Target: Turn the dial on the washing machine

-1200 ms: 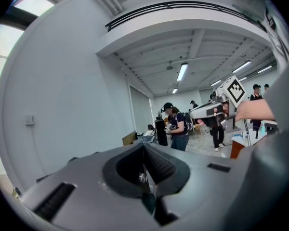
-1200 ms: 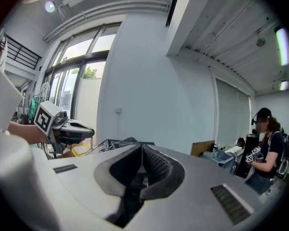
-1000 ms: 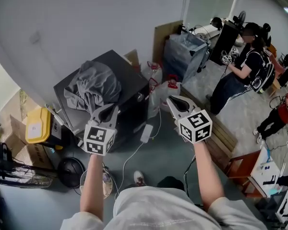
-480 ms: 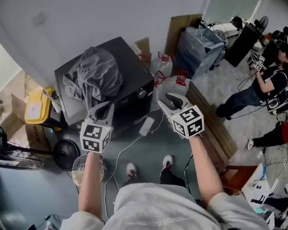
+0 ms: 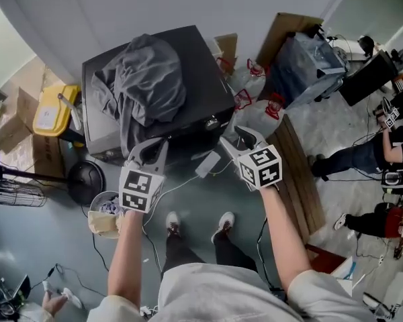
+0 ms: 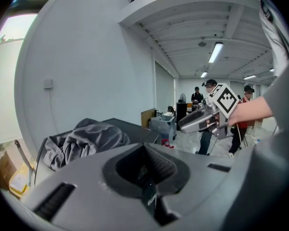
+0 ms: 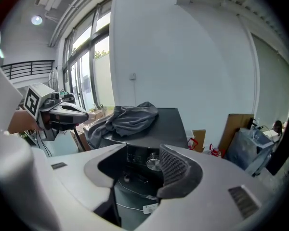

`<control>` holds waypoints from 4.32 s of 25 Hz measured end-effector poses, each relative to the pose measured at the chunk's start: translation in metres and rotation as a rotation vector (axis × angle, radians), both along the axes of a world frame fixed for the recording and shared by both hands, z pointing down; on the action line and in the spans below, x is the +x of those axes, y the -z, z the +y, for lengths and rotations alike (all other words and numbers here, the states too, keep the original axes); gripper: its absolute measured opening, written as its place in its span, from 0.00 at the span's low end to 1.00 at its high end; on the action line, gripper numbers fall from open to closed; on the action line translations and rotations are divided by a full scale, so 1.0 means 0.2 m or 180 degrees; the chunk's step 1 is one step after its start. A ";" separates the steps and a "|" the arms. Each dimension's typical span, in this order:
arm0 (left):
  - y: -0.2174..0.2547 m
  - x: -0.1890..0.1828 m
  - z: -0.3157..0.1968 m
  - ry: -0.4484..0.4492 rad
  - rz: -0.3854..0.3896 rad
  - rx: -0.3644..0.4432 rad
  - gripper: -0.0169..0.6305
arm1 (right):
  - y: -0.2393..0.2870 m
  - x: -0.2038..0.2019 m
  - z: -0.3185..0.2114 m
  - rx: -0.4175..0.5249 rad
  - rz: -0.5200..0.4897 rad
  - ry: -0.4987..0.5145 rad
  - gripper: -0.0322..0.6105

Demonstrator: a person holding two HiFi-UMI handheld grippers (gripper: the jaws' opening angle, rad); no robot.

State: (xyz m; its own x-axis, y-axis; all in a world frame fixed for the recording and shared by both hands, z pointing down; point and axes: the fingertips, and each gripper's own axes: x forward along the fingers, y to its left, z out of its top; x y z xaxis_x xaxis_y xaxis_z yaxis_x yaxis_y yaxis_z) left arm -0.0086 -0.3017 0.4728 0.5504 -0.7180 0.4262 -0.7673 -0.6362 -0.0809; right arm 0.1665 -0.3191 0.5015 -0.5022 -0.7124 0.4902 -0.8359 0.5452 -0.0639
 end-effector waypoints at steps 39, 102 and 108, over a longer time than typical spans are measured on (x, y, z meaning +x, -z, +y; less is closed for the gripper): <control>-0.59 -0.15 0.03 0.0423 0.0237 -0.0710 0.05 | -0.77 -0.05 -0.43 -0.0785 -0.1052 -0.0800 0.47; 0.28 -0.26 0.01 0.0310 0.0297 0.0257 0.05 | 0.34 0.39 0.10 0.0476 0.0023 -0.1125 0.07; 0.65 -0.25 0.00 0.0186 0.0228 0.0753 0.05 | 0.80 0.24 0.13 0.1048 0.0224 -0.0698 0.07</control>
State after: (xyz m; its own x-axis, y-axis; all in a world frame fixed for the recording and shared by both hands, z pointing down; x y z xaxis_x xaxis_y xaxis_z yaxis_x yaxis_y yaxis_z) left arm -0.0582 -0.3016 0.3423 0.5276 -0.8247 0.2037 -0.8114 -0.5603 -0.1663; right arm 0.2147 -0.2931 0.3410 -0.2942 -0.9236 0.2458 -0.9307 0.3353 0.1460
